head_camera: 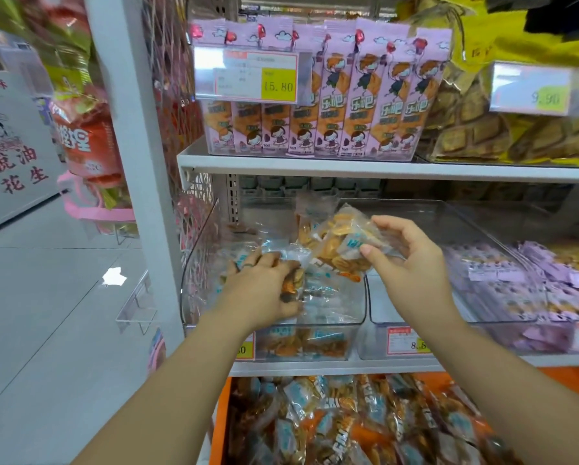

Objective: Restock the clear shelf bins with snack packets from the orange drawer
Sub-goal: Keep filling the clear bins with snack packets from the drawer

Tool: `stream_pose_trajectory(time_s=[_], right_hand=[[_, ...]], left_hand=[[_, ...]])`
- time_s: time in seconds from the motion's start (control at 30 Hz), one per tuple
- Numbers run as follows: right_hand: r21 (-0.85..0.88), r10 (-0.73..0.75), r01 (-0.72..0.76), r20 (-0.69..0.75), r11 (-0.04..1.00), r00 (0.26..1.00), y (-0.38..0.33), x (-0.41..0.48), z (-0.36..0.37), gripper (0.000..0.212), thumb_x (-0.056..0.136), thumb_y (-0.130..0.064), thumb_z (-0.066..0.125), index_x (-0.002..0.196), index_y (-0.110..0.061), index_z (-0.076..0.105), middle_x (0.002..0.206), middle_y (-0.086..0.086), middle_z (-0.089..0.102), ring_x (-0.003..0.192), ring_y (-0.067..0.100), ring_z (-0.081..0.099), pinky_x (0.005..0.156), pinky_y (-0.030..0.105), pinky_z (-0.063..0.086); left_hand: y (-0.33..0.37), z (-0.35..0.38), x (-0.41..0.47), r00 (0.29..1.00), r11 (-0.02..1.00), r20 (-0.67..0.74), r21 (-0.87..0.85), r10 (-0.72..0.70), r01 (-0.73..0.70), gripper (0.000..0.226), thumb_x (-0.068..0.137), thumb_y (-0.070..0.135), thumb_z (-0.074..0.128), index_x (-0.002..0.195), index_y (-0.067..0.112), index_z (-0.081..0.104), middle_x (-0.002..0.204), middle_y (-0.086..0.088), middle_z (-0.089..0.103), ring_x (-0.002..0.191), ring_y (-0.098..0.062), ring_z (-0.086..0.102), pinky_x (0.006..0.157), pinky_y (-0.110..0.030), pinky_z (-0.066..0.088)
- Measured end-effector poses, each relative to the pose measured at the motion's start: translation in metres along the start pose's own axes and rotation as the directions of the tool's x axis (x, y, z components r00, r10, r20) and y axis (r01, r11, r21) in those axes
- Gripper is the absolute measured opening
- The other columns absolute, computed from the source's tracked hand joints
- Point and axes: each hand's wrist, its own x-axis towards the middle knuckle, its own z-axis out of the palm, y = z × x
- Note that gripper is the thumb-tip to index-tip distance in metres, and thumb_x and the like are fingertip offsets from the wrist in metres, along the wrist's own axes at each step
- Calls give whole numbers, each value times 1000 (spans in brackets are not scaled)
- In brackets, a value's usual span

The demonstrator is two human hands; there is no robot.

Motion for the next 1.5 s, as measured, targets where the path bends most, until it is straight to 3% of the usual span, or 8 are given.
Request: stream_pose_trajectory(time_s=[0.37,0.7,0.9,1.07,1.27,1.37,1.43,1.5], right_hand=[[-49,31,-30,25,998,999,8,18,17,34,86,-4,65,111,-26,58,100,-17,60,87,-12,58,74,5,47],[-616,197,127,430,777,881,43,88,51,52,87,2,54,135,-17,51,136,8,54,125,26,48,103,32,39],[-790,36,243,317,563,948,29,78,49,56,85,-31,67,136,-27,46,131,6,51,121,30,44,99,37,35],[-507,-80,437,580,743,810,18,34,48,30,92,-21,55,121,-27,59,109,-8,63,88,10,57,82,31,47],[-713,123,640,690,285,713,34,35,52,56,89,-6,47,138,-32,40,128,0,59,105,22,56,93,36,33],[-688,78,488,616,538,784,26,34,47,43,97,-20,45,138,-32,45,131,3,59,111,24,57,101,36,37],[-435,145,106,505,894,851,9,32,43,43,95,-36,52,136,-27,48,124,0,63,106,18,62,99,35,45],[-93,294,-290,530,952,795,-13,29,46,49,87,-49,56,130,-27,50,117,-2,64,92,15,69,87,34,54]], left_hand=[[-21,-12,-9,807,754,-445,-656,-387,0,35,90,12,59,124,18,57,115,2,64,90,-12,61,80,-28,49],[-22,-13,-14,815,752,-442,-659,-375,-12,39,91,13,59,129,22,57,120,6,62,81,6,54,69,-3,35],[-24,-13,-10,814,757,-455,-653,-360,-31,39,90,12,59,129,21,57,121,6,61,87,2,53,66,2,34],[-17,-13,-14,820,786,-481,-615,-310,-64,40,91,11,58,129,23,55,123,9,58,85,6,48,71,8,30],[-10,-12,-22,835,783,-467,-618,-291,-73,42,91,11,58,131,23,54,127,9,54,96,5,47,82,-4,33],[-9,-12,-24,837,797,-482,-596,-259,-96,43,91,11,58,131,25,54,124,13,53,98,3,49,84,-8,34],[-6,-12,-26,832,817,-520,-556,-194,-156,43,89,8,58,129,24,55,121,14,52,99,4,48,83,-5,32],[-1,-10,-26,823,844,-561,-483,-91,-235,43,85,3,60,125,20,58,121,10,55,103,-4,52,86,-13,38]])
